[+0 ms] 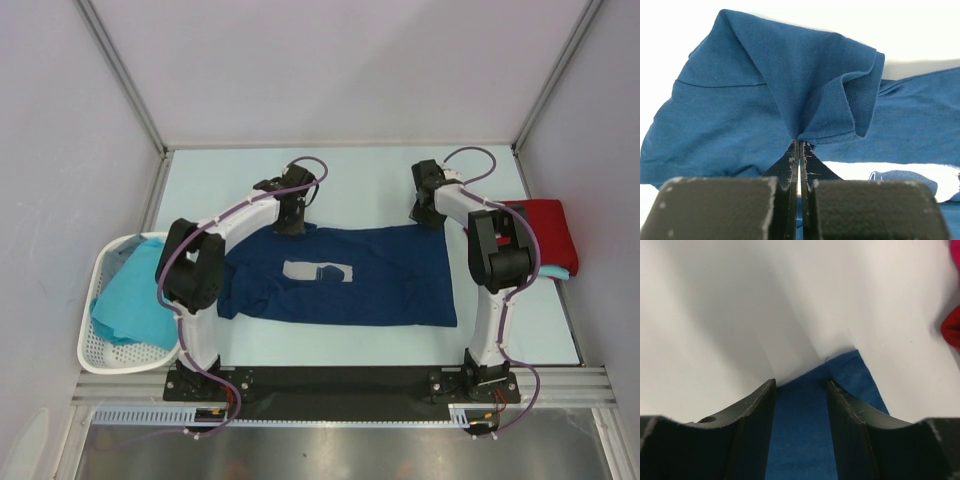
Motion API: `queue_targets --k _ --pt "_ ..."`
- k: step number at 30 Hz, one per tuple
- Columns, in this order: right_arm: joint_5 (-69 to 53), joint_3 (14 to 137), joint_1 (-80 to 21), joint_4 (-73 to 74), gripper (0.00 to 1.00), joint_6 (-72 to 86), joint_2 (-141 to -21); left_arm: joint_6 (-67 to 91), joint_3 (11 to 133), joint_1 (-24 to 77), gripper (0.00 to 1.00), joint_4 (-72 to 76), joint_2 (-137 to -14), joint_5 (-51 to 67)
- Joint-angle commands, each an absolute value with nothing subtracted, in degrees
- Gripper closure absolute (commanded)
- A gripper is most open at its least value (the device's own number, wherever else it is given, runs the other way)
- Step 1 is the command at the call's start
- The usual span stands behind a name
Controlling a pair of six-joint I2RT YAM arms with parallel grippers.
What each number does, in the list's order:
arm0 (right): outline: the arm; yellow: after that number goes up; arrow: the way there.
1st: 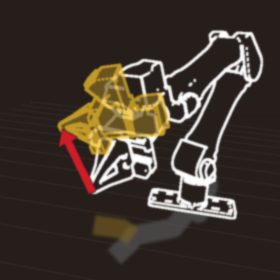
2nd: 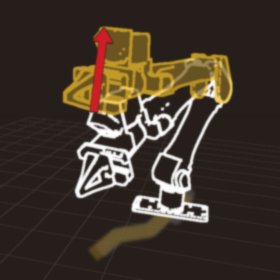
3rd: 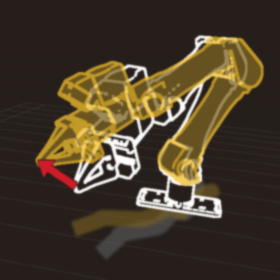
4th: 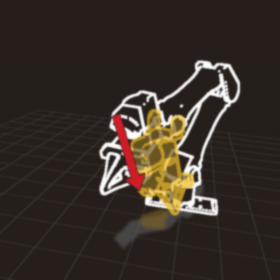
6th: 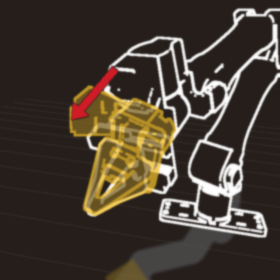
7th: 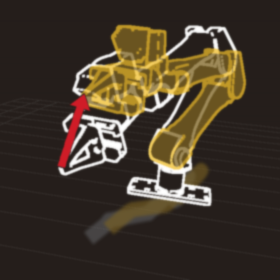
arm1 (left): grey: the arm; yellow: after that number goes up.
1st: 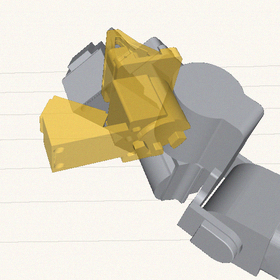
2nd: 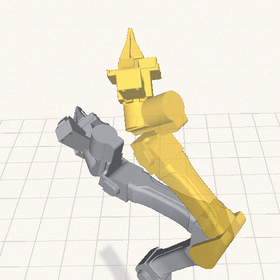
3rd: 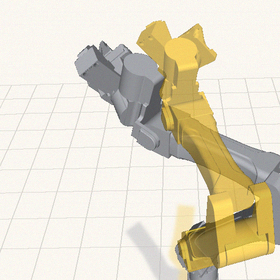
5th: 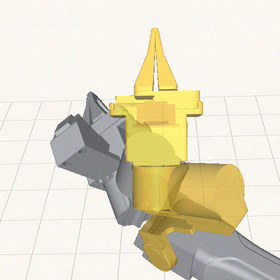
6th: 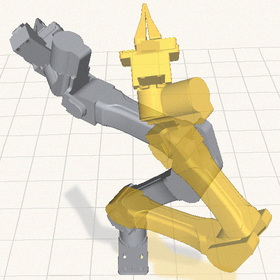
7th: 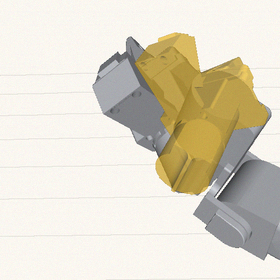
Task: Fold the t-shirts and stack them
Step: Grap the side of the flattened tshirt furthest away from the robot with both arms
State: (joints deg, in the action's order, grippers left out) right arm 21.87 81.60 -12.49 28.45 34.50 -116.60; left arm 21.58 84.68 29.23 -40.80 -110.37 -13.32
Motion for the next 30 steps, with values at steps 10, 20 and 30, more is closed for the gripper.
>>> queue_targets --k 10,20,30 --pt "21.53 83.15 -9.58 27.69 0.5 35.16 -118.48 22.5 86.92 29.09 1.0 -39.81 -110.74 -12.83" --pt "20.22 83.58 -7.82 27.25 0.48 34.89 -118.3 22.5 86.75 29.09 1.0 -39.81 -111.09 -12.48" --pt "21.1 83.49 -8.0 27.51 0.48 34.36 -117.59 22.68 87.01 29.0 1.0 -39.64 -111.62 -11.6"
